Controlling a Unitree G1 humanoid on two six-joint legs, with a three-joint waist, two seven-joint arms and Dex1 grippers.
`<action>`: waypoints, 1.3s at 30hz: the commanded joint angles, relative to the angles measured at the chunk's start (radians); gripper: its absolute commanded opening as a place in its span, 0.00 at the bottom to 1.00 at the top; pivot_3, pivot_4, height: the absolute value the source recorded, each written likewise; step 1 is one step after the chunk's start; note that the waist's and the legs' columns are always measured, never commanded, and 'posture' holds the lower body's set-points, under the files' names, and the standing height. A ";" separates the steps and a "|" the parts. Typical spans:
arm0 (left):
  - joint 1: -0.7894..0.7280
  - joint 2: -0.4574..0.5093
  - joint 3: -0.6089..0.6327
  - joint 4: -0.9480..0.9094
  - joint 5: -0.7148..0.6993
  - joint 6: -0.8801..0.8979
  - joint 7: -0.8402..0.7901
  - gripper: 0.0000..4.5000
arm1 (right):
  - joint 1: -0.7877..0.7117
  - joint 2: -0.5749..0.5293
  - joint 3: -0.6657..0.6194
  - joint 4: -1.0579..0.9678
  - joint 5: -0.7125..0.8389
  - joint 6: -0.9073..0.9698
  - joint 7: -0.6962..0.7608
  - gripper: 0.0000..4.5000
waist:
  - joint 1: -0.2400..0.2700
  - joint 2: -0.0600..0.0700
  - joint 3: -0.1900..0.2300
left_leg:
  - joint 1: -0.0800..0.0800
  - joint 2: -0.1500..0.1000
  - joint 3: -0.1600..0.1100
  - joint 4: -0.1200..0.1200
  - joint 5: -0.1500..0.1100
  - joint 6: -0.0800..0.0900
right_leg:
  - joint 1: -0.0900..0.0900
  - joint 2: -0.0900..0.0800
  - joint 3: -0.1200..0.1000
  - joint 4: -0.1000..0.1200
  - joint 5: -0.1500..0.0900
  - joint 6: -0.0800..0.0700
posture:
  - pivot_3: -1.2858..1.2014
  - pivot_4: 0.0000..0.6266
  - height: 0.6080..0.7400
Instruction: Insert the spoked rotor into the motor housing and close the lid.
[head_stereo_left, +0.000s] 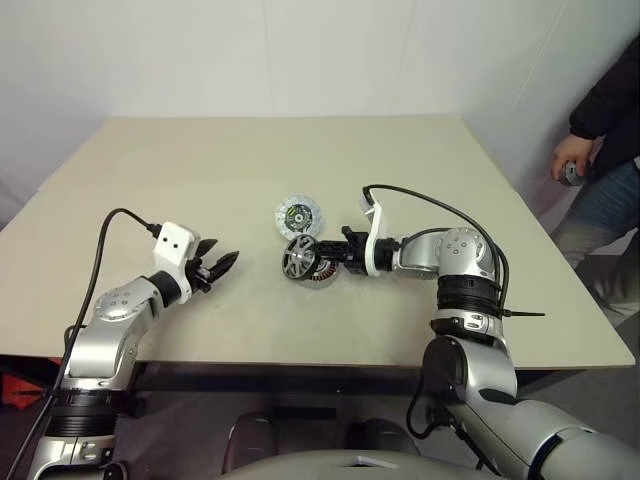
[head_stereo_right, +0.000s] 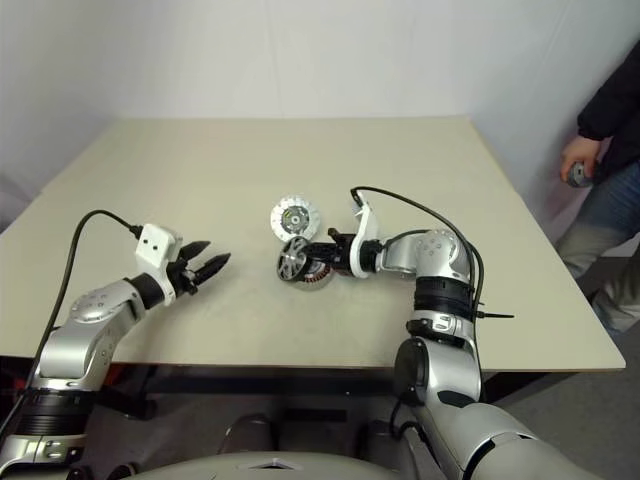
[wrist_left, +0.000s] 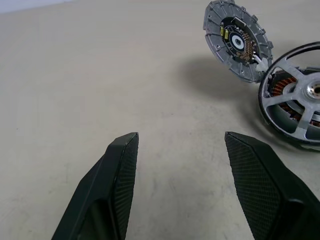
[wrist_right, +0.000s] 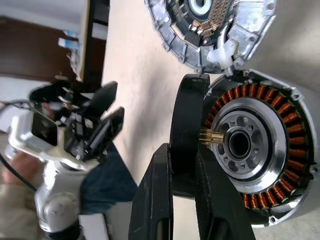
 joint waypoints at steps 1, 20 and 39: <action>-0.016 0.008 0.004 -0.020 0.007 -0.017 -0.005 0.64 | -0.050 0.004 -0.076 0.008 0.019 0.010 -0.035 0.06 | 0.000 0.000 0.000 | 0.000 0.000 0.000 0.000 0.000 0.000 | 0.000 0.000 0.000 0.000 0.000 0.000 | 0.52 0.00 1.00; -0.024 0.007 -0.005 0.004 0.018 -0.030 -0.018 0.64 | -0.016 0.059 -0.197 -0.114 0.268 0.075 -0.295 0.06 | 0.000 0.000 0.000 | 0.001 0.000 0.000 -0.001 0.000 0.000 | -0.001 0.000 0.000 0.000 0.000 0.000 | 0.52 0.00 1.00; -0.034 0.011 -0.004 0.019 0.026 -0.032 -0.034 0.64 | 0.018 0.055 -0.289 -0.077 0.331 0.075 -0.395 0.06 | -0.002 0.000 0.000 | 0.001 0.000 0.000 -0.002 0.001 -0.001 | -0.001 0.000 0.000 0.000 0.000 0.000 | 0.52 0.00 1.00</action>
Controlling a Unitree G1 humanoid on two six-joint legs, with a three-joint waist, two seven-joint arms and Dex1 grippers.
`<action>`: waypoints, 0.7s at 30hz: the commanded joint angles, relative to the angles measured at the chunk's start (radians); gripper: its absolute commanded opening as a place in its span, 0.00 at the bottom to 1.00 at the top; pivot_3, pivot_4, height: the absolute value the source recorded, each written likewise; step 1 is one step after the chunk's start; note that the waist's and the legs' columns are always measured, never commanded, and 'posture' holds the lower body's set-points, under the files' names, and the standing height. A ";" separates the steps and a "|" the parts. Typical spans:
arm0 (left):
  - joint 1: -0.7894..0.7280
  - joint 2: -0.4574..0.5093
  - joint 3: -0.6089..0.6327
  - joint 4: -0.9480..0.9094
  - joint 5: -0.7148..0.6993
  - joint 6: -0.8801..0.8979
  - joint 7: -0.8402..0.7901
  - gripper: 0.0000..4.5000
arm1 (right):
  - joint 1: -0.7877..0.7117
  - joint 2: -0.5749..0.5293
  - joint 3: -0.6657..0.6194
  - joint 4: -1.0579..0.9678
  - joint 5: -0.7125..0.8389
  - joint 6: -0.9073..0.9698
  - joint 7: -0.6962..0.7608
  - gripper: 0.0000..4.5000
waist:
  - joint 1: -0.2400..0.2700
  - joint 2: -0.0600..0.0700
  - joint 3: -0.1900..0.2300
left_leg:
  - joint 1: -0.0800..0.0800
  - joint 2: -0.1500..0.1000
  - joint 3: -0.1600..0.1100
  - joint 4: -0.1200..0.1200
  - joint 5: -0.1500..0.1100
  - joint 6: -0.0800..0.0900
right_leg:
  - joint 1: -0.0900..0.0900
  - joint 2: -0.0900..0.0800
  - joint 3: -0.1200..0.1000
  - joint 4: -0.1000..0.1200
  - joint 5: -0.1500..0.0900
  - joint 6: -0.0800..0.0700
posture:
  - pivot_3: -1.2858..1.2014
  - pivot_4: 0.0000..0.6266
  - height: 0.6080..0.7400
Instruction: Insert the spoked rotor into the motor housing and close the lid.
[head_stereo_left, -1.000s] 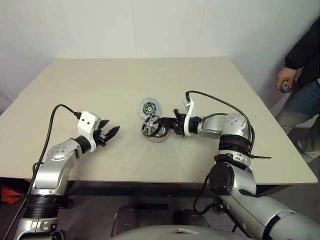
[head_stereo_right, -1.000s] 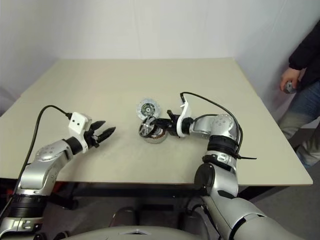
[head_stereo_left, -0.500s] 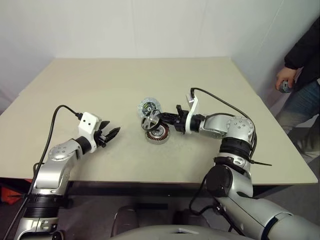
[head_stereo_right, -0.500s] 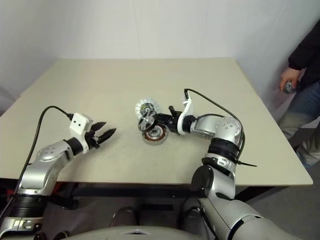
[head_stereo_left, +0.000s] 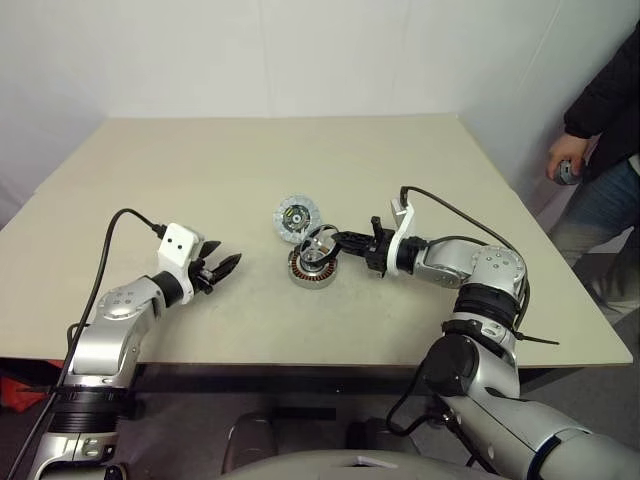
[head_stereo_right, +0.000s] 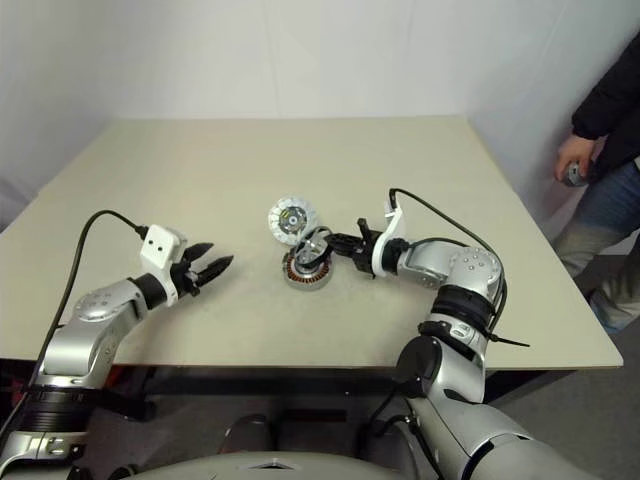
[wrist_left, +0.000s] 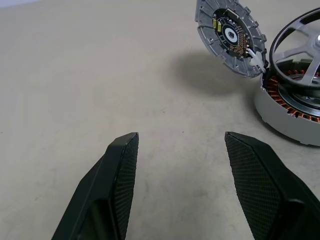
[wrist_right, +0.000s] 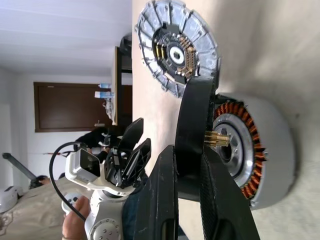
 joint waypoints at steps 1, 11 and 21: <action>-0.018 0.010 0.009 -0.009 0.005 -0.021 -0.003 0.64 | -0.014 0.019 -0.009 -0.044 0.084 0.005 -0.052 0.06 | 0.000 0.000 0.000 | 0.000 0.000 0.000 0.000 0.000 0.000 | 0.000 0.000 0.000 0.000 0.000 0.000 | 0.52 0.00 1.00; -0.016 0.008 0.008 -0.008 0.008 -0.023 -0.001 0.64 | 0.017 -0.016 0.000 -0.003 0.147 0.005 -0.093 0.06 | 0.002 0.000 0.000 | -0.001 0.000 0.000 0.000 0.000 0.000 | -0.001 0.000 0.000 0.000 0.000 0.000 | 0.52 0.00 1.00; -0.016 0.011 0.006 -0.009 0.012 -0.021 -0.004 0.64 | 0.016 0.020 -0.025 0.011 0.206 0.005 -0.120 0.06 | 0.001 0.000 0.000 | -0.001 0.000 0.000 0.000 0.000 0.000 | -0.001 0.000 0.000 0.000 0.000 0.000 | 0.52 0.00 1.00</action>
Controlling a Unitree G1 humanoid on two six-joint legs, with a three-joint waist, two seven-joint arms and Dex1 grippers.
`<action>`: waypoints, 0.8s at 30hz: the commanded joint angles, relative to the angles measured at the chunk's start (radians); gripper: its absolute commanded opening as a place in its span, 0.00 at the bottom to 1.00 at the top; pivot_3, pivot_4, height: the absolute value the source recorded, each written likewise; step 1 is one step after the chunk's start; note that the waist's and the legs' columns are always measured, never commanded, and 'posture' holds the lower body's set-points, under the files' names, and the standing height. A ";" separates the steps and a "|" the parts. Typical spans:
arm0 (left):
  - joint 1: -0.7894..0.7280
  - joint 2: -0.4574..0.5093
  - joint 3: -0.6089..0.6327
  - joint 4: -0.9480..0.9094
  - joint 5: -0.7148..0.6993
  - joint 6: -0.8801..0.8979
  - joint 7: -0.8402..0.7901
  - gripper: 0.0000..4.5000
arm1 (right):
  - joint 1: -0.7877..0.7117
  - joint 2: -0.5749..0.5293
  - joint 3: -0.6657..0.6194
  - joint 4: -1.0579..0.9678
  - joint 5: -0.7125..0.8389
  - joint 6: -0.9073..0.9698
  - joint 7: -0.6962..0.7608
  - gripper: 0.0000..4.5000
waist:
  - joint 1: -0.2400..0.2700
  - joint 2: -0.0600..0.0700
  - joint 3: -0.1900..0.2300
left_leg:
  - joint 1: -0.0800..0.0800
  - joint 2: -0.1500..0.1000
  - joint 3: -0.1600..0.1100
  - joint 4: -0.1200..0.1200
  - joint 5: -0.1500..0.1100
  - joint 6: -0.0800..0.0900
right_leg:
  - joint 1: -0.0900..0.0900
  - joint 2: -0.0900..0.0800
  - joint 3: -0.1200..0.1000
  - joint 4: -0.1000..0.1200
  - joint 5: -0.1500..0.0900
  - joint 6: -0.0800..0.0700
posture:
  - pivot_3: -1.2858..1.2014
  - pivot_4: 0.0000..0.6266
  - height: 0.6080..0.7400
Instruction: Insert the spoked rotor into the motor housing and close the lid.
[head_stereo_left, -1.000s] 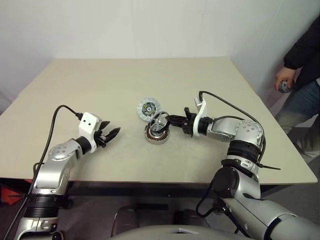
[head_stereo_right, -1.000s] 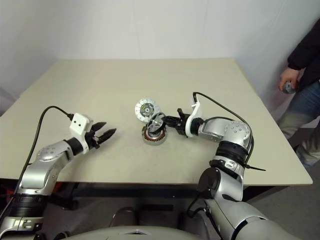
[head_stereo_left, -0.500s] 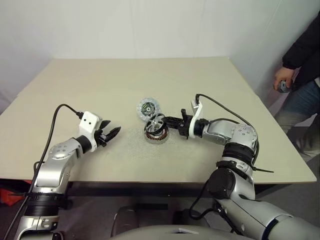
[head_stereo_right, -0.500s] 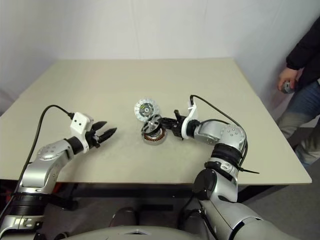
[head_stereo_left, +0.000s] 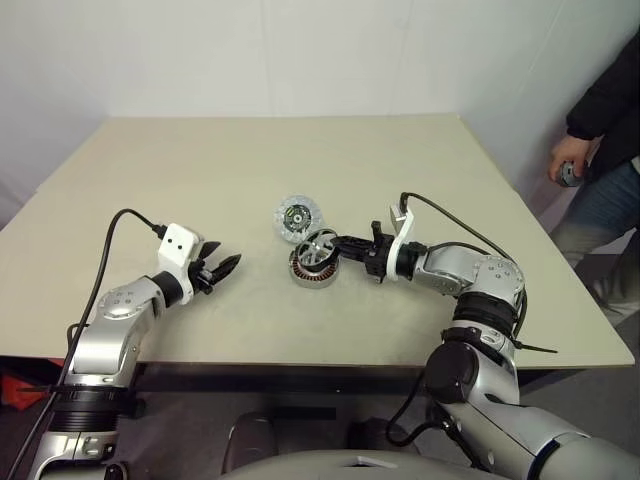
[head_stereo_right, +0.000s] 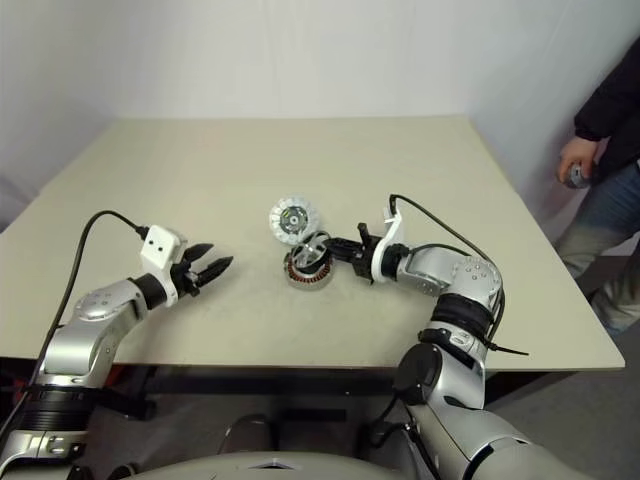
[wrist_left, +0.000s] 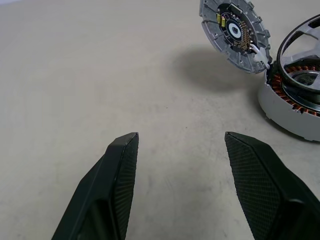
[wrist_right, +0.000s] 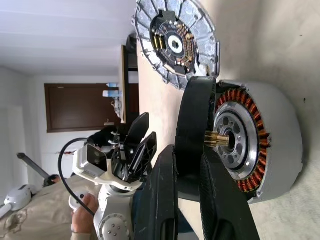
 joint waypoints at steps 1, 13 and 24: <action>-0.015 0.011 0.005 -0.018 0.006 -0.021 -0.003 0.64 | -0.045 0.033 -0.041 -0.001 0.054 0.005 -0.031 0.06 | -0.002 0.000 0.000 | 0.000 0.000 0.000 0.000 0.000 0.000 | 0.000 0.000 0.000 0.000 0.000 0.000 | 0.52 0.00 1.00; -0.014 0.018 0.010 -0.016 0.011 -0.020 -0.014 0.64 | -0.040 0.057 -0.110 0.025 0.097 0.005 -0.091 0.06 | 0.000 0.000 0.000 | 0.000 0.000 0.000 0.000 0.000 0.000 | -0.002 0.000 0.000 0.000 0.000 0.000 | 0.52 0.00 1.00; -0.023 0.032 0.009 -0.008 0.013 -0.018 -0.030 0.64 | -0.016 0.100 -0.125 -0.008 0.119 0.003 -0.112 0.06 | 0.000 0.000 0.000 | 0.000 0.000 0.000 0.000 0.000 0.000 | -0.002 0.000 0.000 0.000 0.000 0.000 | 0.52 0.00 1.00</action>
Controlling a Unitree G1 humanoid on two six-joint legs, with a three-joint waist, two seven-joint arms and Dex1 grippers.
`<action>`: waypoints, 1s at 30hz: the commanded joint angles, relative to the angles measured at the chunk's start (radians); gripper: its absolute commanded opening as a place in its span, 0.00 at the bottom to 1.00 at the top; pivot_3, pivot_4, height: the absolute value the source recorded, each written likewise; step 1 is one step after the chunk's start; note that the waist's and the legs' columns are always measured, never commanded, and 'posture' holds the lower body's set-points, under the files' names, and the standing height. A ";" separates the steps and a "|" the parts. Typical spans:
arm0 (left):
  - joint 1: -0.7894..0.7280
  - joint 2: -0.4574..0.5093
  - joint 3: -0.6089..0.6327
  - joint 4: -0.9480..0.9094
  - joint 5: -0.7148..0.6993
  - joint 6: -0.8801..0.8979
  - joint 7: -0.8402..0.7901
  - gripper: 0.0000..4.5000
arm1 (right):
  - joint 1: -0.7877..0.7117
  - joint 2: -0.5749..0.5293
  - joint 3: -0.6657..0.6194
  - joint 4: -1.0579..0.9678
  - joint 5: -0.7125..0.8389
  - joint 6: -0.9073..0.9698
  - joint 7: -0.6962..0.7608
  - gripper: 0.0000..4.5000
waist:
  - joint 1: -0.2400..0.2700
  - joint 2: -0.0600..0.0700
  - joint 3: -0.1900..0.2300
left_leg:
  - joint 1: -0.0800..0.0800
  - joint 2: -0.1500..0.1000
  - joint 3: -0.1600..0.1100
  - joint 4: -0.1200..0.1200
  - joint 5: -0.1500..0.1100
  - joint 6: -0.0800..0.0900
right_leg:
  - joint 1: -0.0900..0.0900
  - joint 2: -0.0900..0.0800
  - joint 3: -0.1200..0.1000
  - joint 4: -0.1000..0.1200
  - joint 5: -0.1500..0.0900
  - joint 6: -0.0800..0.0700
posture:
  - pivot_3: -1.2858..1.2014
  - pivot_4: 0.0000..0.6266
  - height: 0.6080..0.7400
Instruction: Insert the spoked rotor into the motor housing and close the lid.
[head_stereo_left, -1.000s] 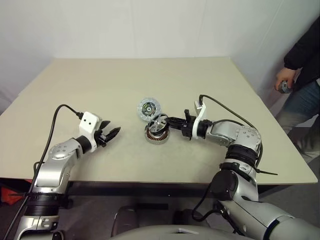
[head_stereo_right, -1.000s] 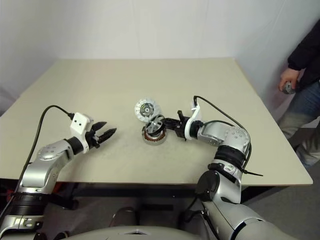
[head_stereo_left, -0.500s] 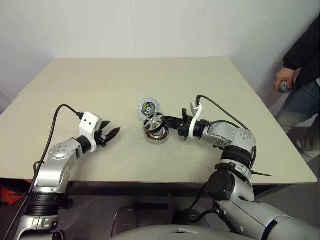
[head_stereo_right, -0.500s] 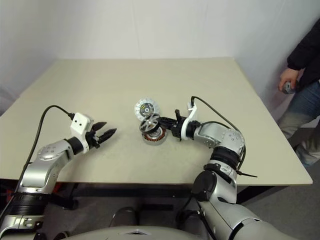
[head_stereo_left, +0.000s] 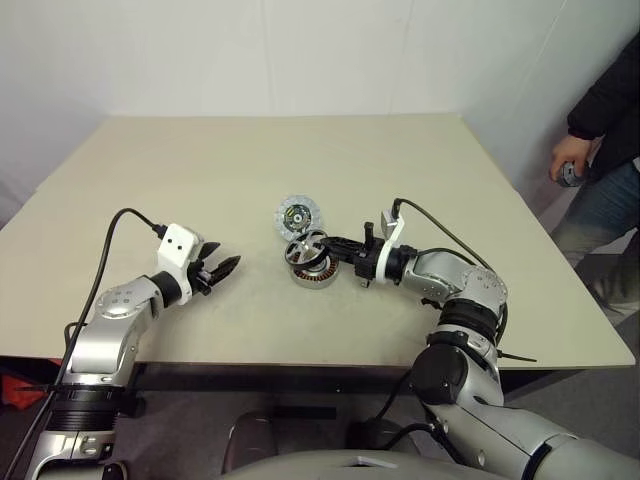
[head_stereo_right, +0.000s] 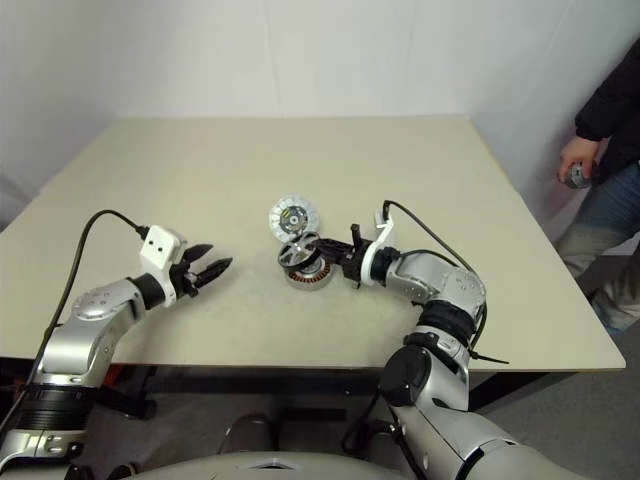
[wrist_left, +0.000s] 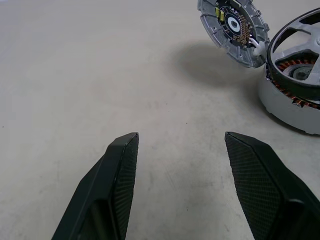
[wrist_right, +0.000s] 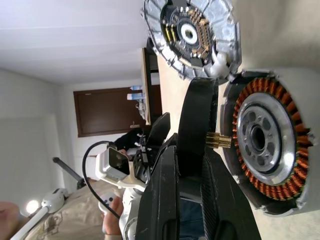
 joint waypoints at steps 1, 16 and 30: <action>-0.019 0.018 0.010 -0.012 0.004 -0.018 -0.006 0.64 | -0.009 0.012 -0.016 -0.038 0.049 0.003 -0.011 0.06 | 0.000 0.000 0.000 | 0.000 0.000 0.000 0.000 0.000 0.000 | 0.000 0.000 0.000 0.000 0.000 0.000 | 0.52 0.00 1.00; -0.023 0.018 0.011 -0.008 0.005 -0.020 -0.009 0.64 | 0.011 0.001 0.022 -0.030 0.050 -0.051 -0.016 0.06 | 0.000 0.000 0.000 | 0.000 0.000 0.000 0.000 0.000 0.000 | 0.000 0.000 0.000 0.000 0.000 0.000 | 0.52 0.00 1.00; -0.027 0.012 0.004 -0.008 0.007 -0.020 -0.008 0.64 | 0.039 0.002 0.043 -0.059 0.080 -0.079 -0.049 0.06 | 0.001 0.000 0.000 | 0.000 0.000 0.000 0.000 0.000 0.000 | 0.000 0.000 0.000 0.000 0.000 0.000 | 0.52 0.00 1.00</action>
